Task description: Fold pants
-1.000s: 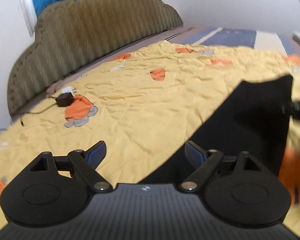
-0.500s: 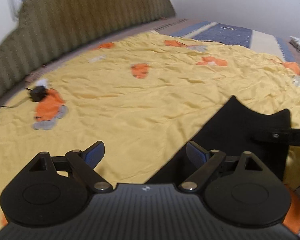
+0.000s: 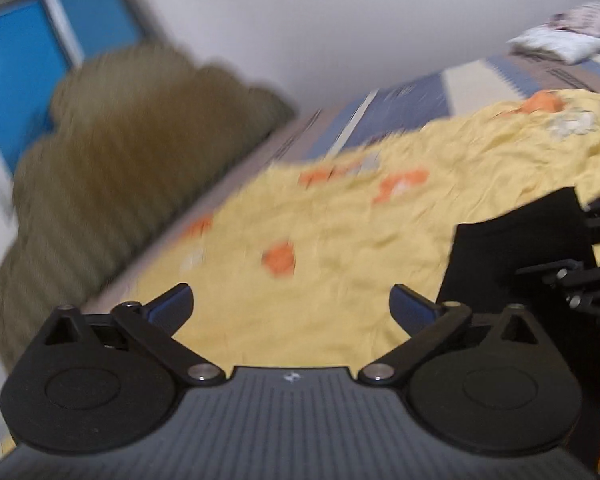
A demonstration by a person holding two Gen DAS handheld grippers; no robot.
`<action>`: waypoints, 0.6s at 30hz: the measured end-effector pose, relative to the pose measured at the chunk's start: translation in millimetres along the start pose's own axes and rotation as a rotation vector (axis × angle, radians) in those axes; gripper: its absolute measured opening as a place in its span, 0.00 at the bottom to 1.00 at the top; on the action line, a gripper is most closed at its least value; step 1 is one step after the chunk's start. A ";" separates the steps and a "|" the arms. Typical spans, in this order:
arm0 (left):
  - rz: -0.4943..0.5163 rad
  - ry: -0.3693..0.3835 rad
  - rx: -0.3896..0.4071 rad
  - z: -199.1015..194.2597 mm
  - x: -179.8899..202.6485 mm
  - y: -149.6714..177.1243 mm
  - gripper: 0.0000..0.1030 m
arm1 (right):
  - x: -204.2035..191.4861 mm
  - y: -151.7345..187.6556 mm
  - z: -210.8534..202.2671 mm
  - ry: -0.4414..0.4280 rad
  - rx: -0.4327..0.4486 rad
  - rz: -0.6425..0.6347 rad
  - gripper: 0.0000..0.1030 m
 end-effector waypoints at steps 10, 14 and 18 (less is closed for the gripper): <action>0.545 0.048 0.099 -8.9 36.9 26.2 1.00 | -60.4 14.0 -24.2 0.151 0.177 -0.542 0.09; 0.763 0.023 0.128 -7.0 49.8 35.3 1.00 | -70.8 19.4 -26.4 0.167 0.213 -0.666 0.09; 0.972 -0.024 0.196 -3.6 64.1 40.6 1.00 | -82.8 22.6 -36.3 0.188 0.306 -0.832 0.08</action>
Point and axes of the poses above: each gripper's, at about its wrist camera, not at the fingertips, and z roughly the way its jaws point, x to its right, y to its underside, the point moved 5 cm from there along z, roughly the way its jaws point, and after that the axes turned 4 degrees about y, right-handed, at the moved point
